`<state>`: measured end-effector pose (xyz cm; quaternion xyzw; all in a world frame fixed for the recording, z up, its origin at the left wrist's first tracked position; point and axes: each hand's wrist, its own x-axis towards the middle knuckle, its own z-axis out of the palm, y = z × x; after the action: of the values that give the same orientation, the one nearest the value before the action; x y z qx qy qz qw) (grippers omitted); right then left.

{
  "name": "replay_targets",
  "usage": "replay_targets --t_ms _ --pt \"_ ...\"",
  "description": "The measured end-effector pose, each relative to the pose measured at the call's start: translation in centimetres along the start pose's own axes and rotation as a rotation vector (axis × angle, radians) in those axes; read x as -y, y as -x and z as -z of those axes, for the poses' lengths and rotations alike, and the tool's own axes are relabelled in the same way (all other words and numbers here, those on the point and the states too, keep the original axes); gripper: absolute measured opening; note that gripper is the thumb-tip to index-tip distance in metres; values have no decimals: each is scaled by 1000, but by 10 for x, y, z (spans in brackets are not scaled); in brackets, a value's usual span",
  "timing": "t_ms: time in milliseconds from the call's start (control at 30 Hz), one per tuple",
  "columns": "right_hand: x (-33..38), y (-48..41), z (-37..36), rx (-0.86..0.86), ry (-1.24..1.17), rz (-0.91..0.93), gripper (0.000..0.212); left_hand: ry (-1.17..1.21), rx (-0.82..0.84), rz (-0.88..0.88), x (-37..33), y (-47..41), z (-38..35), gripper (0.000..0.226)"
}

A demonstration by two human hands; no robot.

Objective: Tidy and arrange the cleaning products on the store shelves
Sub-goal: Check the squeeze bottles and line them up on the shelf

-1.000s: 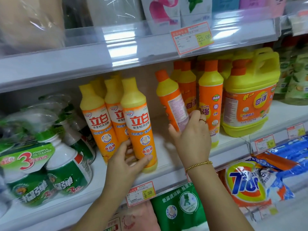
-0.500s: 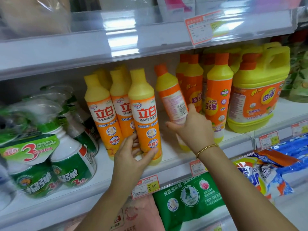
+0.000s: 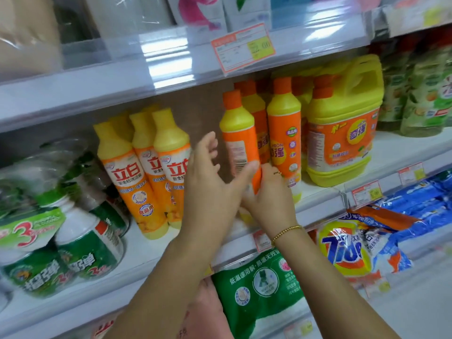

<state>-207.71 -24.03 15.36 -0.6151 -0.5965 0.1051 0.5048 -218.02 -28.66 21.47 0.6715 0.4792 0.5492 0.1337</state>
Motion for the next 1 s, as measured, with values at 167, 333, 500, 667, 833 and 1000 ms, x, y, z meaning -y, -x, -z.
replay_targets --t_ms 167,333,500,667,833,1000 --pt "-10 17 -14 -46 -46 69 69 -213 -43 72 -6 -47 -22 64" --pt "-38 16 -4 193 -219 171 58 91 78 162 7 -55 -13 34" --pt "-33 9 -3 185 -181 154 53 46 -6 249 27 -30 -34 52" --pt "-25 7 -10 41 -186 105 21 -64 -56 336 50 3 -61 61" --pt "-25 11 5 -61 -183 207 19 -89 -125 360 67 -5 -69 54" --pt "-54 1 30 -327 -100 53 67 -164 -196 428 76 -32 -90 47"
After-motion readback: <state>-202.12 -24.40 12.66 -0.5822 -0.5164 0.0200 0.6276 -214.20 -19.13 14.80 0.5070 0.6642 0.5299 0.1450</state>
